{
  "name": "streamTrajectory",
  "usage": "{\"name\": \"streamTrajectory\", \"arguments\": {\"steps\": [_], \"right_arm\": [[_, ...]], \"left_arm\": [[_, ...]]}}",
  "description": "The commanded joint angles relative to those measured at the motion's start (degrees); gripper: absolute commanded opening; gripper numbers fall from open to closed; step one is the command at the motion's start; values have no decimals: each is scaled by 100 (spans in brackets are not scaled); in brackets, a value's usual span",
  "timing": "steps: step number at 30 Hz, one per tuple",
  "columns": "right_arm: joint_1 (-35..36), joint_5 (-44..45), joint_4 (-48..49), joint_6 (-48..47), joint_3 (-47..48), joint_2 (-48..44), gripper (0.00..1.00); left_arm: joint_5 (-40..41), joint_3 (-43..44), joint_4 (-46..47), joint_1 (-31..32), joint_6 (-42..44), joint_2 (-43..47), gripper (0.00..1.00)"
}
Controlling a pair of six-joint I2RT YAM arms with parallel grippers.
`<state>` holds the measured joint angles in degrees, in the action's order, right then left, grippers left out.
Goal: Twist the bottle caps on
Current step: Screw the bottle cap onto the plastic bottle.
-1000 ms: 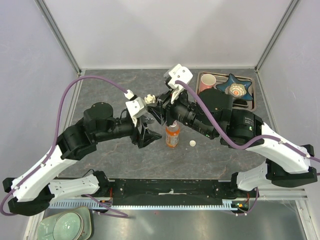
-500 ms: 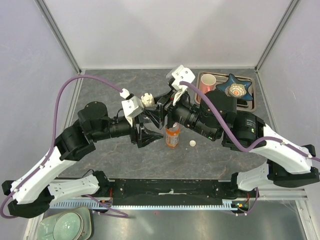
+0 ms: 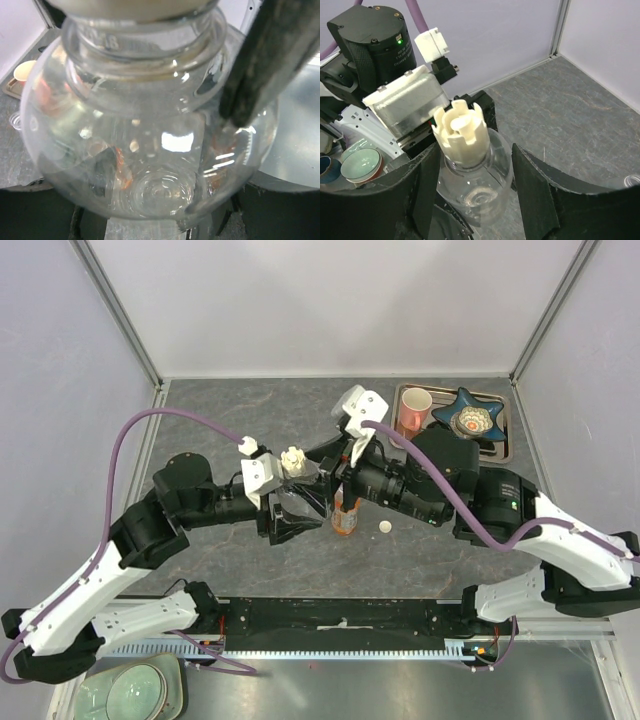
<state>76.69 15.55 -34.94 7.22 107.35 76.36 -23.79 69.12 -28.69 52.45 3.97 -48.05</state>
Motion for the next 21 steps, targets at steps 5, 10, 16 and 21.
{"name": "streamTrajectory", "arguments": {"steps": [5,10,16,21], "right_arm": [[4,-78,-1006,-274,-136,-560,70],[4,-385,-1006,-511,-83,-815,74],[13,-1342,-436,-1065,101,-763,76],[4,-1792,-40,-1451,653,-491,79]], "left_arm": [[-512,163,1049,-103,438,402,2],[-618,172,1041,-147,430,437,2],[-873,154,997,-191,377,428,3],[-1074,128,918,-235,315,411,3]]}}
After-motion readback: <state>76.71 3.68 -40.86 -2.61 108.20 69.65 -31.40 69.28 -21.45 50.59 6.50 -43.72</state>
